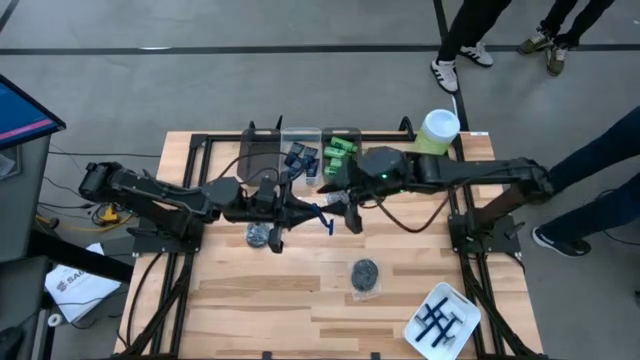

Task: Pick & Place Travel size toiletries
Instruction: Put the blue razor into the white bin, then put the black hairbrush into the left black bin

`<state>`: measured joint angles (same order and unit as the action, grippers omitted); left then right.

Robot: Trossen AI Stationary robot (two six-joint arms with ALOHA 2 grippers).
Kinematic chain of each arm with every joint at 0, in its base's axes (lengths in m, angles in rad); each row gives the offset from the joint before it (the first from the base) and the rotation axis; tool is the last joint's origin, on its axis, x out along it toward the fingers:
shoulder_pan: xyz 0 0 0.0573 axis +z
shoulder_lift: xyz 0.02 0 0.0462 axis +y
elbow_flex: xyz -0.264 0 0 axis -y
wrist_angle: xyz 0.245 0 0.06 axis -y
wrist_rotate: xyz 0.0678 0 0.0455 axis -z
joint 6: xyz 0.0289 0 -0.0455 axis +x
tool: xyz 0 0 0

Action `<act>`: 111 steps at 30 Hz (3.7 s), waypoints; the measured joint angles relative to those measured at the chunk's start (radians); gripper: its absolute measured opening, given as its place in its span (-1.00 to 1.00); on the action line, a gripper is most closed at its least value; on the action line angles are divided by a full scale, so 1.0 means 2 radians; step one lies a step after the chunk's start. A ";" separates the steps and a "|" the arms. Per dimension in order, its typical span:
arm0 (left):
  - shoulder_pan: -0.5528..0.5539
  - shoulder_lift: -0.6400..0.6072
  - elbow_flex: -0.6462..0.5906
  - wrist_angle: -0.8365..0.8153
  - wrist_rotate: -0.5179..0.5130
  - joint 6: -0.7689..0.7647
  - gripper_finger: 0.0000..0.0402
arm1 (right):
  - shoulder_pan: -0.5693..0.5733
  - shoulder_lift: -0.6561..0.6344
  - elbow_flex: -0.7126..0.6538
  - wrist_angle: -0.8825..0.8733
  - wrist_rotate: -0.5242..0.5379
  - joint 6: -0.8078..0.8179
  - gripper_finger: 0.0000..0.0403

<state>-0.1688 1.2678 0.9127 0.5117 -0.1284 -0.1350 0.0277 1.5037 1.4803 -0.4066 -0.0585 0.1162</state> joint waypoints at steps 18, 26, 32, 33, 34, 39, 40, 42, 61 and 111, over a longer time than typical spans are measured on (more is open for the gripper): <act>0.007 -0.001 0.000 -0.013 -0.003 0.013 -0.92 | 0.001 -0.018 0.022 -0.058 -0.056 -0.015 0.07; 0.018 -0.001 0.000 -0.007 -0.006 0.012 -0.92 | 0.015 0.004 0.020 -0.044 -0.064 -0.011 0.03; 0.017 -0.001 0.000 -0.007 -0.005 0.011 -0.92 | 0.006 0.004 0.020 -0.022 -0.064 -0.011 0.01; 0.017 -0.001 0.000 -0.006 -0.005 0.011 -0.92 | 0.004 0.004 0.020 -0.019 -0.064 -0.011 -0.01; 0.017 -0.001 0.000 -0.004 -0.005 0.011 -0.92 | 0.002 0.004 0.020 -0.017 -0.064 -0.011 -0.04; 0.017 -0.001 0.000 0.004 -0.005 0.011 -0.92 | 0.000 0.004 0.020 -0.015 -0.064 -0.011 -0.22; 0.017 -0.001 0.000 0.004 -0.005 0.011 -0.92 | 0.000 0.004 0.020 -0.013 -0.064 -0.011 -0.25; 0.017 -0.001 0.000 0.003 -0.004 0.011 -0.92 | 0.000 0.004 0.020 -0.011 -0.064 -0.018 -0.32; 0.014 -0.027 0.001 -0.014 -0.005 0.012 -0.47 | 0.002 -0.023 0.020 -0.007 -0.027 -0.030 -0.92; -0.023 -0.173 0.000 -0.249 -0.030 -0.002 -0.37 | 0.460 0.128 -0.085 -0.436 -0.091 0.271 -0.02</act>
<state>-0.2157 0.9226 0.9127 0.0147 -0.1875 -0.1387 0.9472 1.7591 1.3109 -1.2789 -0.2395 0.6579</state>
